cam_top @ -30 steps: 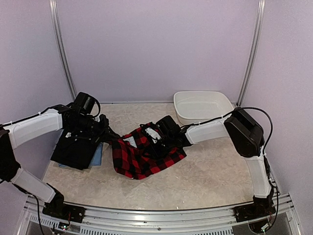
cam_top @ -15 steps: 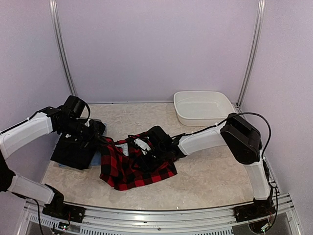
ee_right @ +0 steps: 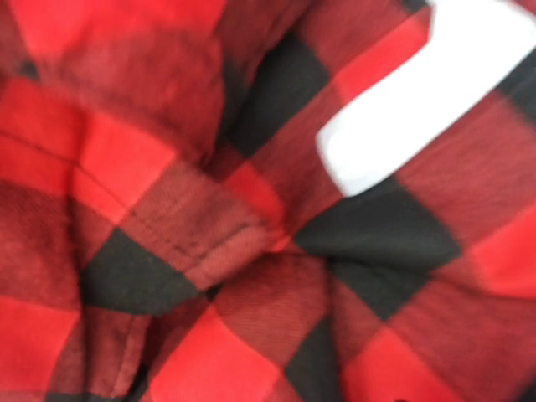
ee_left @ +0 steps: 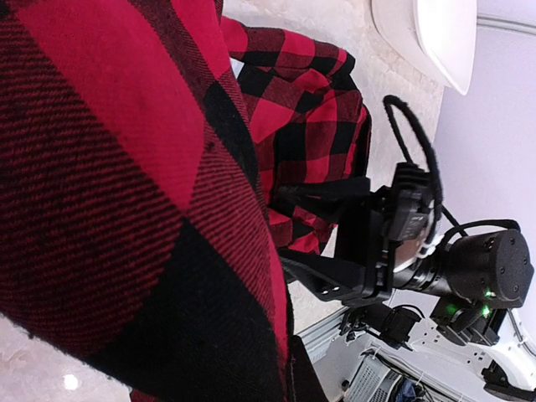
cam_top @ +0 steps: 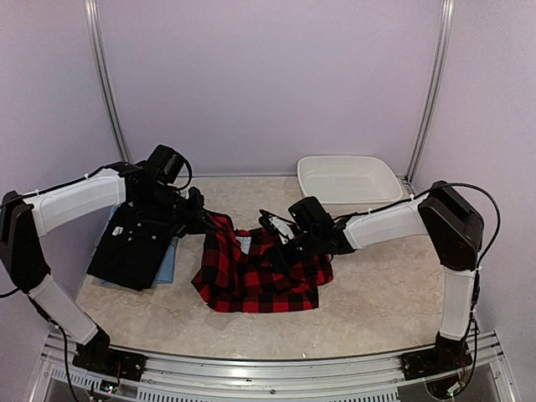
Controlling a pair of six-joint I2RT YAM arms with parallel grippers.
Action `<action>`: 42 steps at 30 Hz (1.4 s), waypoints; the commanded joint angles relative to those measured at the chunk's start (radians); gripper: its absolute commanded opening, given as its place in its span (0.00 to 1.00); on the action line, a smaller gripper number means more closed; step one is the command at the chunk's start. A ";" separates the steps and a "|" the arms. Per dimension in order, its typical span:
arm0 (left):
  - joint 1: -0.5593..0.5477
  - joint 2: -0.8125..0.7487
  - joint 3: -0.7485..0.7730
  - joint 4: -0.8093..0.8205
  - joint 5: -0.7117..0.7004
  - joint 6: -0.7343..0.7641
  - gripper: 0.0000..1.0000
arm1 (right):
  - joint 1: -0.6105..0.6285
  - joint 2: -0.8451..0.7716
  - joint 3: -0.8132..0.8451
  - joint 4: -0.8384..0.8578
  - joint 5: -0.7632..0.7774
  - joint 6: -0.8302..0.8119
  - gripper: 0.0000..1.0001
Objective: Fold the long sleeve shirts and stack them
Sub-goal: Fold the 2/3-rectangle-folded shirt at the center of the board.
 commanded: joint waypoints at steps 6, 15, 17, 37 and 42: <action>-0.028 0.081 0.099 0.017 -0.017 0.050 0.00 | -0.086 -0.124 -0.149 -0.020 0.053 0.000 0.56; -0.083 0.144 0.216 -0.027 -0.052 0.093 0.00 | -0.086 -0.043 -0.170 0.014 0.043 0.010 0.53; -0.107 0.178 0.259 -0.061 -0.081 0.113 0.00 | -0.087 -0.034 -0.172 0.026 0.032 0.014 0.53; -0.215 0.380 0.554 -0.453 -0.479 0.472 0.00 | -0.085 -0.024 -0.125 0.010 -0.001 -0.008 0.53; -0.161 0.331 0.501 -0.460 -0.454 0.510 0.00 | -0.086 -0.012 -0.103 -0.019 -0.002 -0.022 0.53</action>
